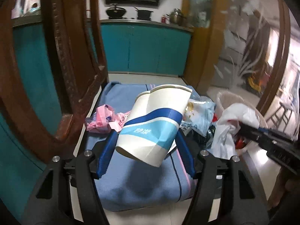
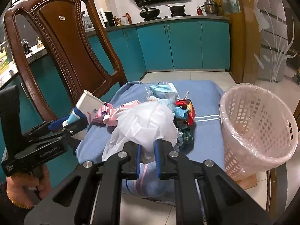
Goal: Collect trash
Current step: 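Lift the white tissue with the right tool and carry it to the wastebasket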
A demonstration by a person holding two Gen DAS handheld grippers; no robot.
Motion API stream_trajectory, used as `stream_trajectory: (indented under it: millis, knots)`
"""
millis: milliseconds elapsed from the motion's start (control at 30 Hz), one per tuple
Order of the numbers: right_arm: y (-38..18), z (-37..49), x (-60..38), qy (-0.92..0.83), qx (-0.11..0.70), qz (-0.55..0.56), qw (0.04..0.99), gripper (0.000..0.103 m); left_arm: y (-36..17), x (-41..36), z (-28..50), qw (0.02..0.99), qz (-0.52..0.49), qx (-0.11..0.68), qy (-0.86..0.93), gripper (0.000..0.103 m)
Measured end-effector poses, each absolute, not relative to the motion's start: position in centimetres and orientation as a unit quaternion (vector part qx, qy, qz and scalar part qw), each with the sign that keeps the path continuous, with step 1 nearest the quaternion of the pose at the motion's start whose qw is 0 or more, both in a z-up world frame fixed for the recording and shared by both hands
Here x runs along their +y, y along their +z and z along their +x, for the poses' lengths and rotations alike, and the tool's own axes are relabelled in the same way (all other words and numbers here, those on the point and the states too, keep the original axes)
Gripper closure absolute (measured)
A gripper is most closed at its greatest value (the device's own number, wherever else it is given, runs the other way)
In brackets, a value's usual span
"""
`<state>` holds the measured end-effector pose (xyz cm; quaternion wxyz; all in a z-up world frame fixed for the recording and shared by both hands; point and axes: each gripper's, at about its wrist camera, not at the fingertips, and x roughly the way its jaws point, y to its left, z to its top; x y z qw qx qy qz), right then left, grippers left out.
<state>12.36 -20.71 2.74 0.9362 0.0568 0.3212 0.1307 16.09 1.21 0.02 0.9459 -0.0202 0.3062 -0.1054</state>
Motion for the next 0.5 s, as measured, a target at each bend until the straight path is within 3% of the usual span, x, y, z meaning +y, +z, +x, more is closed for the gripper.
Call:
stream_trajectory:
  millis: [500]
  knots:
    - [2.7, 12.5, -20.2, 0.114, 0.323, 0.039, 0.939, 0.090, -0.8, 1.9, 16.6, 0.939, -0.046, 0.324, -0.107, 0.038]
